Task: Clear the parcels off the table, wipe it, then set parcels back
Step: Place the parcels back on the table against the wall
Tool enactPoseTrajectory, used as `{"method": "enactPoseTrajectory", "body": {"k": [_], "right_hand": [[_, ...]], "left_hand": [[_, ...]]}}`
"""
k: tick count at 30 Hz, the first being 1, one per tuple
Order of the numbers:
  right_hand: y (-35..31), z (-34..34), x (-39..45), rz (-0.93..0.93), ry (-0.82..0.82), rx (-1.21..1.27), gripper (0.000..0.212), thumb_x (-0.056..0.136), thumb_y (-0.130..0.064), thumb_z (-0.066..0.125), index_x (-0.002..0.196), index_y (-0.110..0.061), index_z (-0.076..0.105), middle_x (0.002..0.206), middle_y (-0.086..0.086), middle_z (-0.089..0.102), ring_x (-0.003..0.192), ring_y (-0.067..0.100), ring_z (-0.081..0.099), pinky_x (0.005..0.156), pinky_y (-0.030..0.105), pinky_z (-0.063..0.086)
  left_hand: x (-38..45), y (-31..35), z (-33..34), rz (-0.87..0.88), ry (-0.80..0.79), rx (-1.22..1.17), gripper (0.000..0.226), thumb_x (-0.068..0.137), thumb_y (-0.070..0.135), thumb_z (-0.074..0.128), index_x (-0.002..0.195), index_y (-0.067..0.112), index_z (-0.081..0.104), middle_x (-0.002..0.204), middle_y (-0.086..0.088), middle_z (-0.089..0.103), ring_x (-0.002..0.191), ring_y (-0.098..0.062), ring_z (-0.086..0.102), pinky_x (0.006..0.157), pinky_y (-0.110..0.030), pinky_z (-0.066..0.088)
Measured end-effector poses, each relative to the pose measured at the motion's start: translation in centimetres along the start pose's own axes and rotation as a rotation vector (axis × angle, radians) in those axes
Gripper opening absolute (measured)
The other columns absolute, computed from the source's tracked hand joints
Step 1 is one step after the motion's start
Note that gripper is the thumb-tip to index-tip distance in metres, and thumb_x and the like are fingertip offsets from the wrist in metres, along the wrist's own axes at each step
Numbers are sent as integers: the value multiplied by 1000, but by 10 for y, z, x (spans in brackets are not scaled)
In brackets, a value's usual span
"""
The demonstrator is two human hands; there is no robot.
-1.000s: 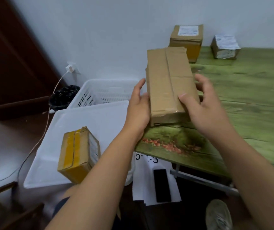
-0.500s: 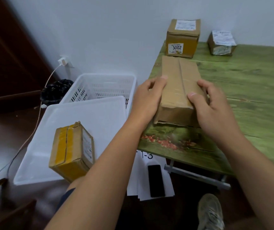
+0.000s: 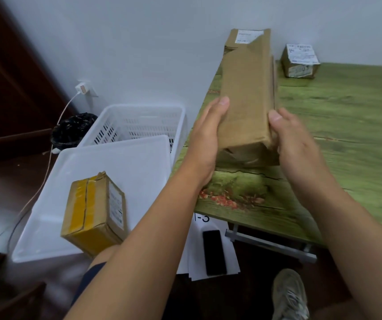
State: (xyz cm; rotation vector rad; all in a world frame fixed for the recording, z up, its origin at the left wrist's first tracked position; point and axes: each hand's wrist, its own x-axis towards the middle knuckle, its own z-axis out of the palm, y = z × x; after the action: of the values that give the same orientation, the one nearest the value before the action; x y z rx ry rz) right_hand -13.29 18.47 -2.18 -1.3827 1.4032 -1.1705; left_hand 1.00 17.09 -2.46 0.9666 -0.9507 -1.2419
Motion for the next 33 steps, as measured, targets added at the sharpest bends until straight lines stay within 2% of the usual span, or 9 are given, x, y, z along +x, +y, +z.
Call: {"method": "enactPoseTrajectory", "body": {"k": [3, 6, 9, 13, 17, 20, 24, 27, 33], "right_hand": [[-7, 0, -3, 95, -175, 349, 67, 74, -75, 46, 120, -30, 65, 117, -5, 71, 108, 14, 67, 91, 38, 49], [-8, 0, -1, 175, -215, 492, 51, 86, -61, 47, 118, -25, 67, 115, -1, 73, 109, 20, 68, 95, 45, 51], [-5, 0, 3, 289, -162, 485, 39, 96, -46, 52, 117, -18, 68, 113, 5, 73, 100, 22, 69, 93, 46, 53], [-2, -5, 10, 313, -62, 445, 29, 98, -35, 54, 118, -17, 66, 108, 9, 72, 78, 18, 68, 69, 33, 56], [5, -15, 16, 20, 122, 46, 47, 97, -21, 54, 138, -43, 46, 109, -4, 62, 95, 16, 63, 88, 39, 52], [6, -21, 16, -55, 129, -84, 41, 85, -25, 49, 118, -47, 62, 114, -15, 64, 113, 15, 62, 101, 48, 48], [0, -23, 13, 101, 72, -21, 39, 89, -47, 43, 74, -30, 75, 90, -11, 75, 93, 13, 68, 94, 45, 52], [2, -24, 11, 144, 29, -109, 53, 81, -65, 46, 87, -20, 72, 91, -4, 74, 91, 21, 68, 90, 44, 51], [7, -20, 18, 89, -24, -152, 52, 90, -36, 62, 139, -31, 45, 122, -7, 62, 101, 14, 65, 96, 44, 51]], "left_hand": [[-1, 4, -1, 66, -24, 120, 50, 82, 47, 56, 123, 21, 65, 121, -2, 66, 111, -18, 60, 97, -41, 44], [0, 4, -5, 125, -45, 251, 38, 91, 31, 55, 127, 22, 64, 130, -2, 60, 121, -13, 57, 104, -37, 44], [1, 2, -9, 162, -70, 405, 32, 100, 23, 51, 131, 23, 61, 130, 7, 56, 124, -5, 51, 110, -34, 39], [0, 3, -7, 21, -53, 447, 47, 85, 56, 59, 130, 43, 55, 138, 11, 49, 126, -9, 51, 106, -42, 44], [3, -2, -8, -134, -13, 288, 66, 88, 34, 69, 146, 28, 38, 141, 5, 52, 118, -14, 60, 102, -40, 49], [3, -2, -4, -197, -25, 171, 63, 93, 12, 61, 147, 27, 32, 127, -1, 63, 104, -19, 68, 90, -38, 55], [1, 0, -4, -218, 0, 174, 71, 85, 16, 62, 149, 22, 32, 131, -5, 61, 108, -22, 66, 95, -43, 52], [1, 5, -7, -171, 13, 196, 52, 72, 18, 57, 124, 18, 58, 114, -7, 71, 104, -27, 68, 96, -52, 51], [-6, 11, -7, -129, -22, 339, 58, 70, 20, 52, 126, 21, 62, 110, -3, 73, 104, -27, 68, 95, -51, 51]]}}
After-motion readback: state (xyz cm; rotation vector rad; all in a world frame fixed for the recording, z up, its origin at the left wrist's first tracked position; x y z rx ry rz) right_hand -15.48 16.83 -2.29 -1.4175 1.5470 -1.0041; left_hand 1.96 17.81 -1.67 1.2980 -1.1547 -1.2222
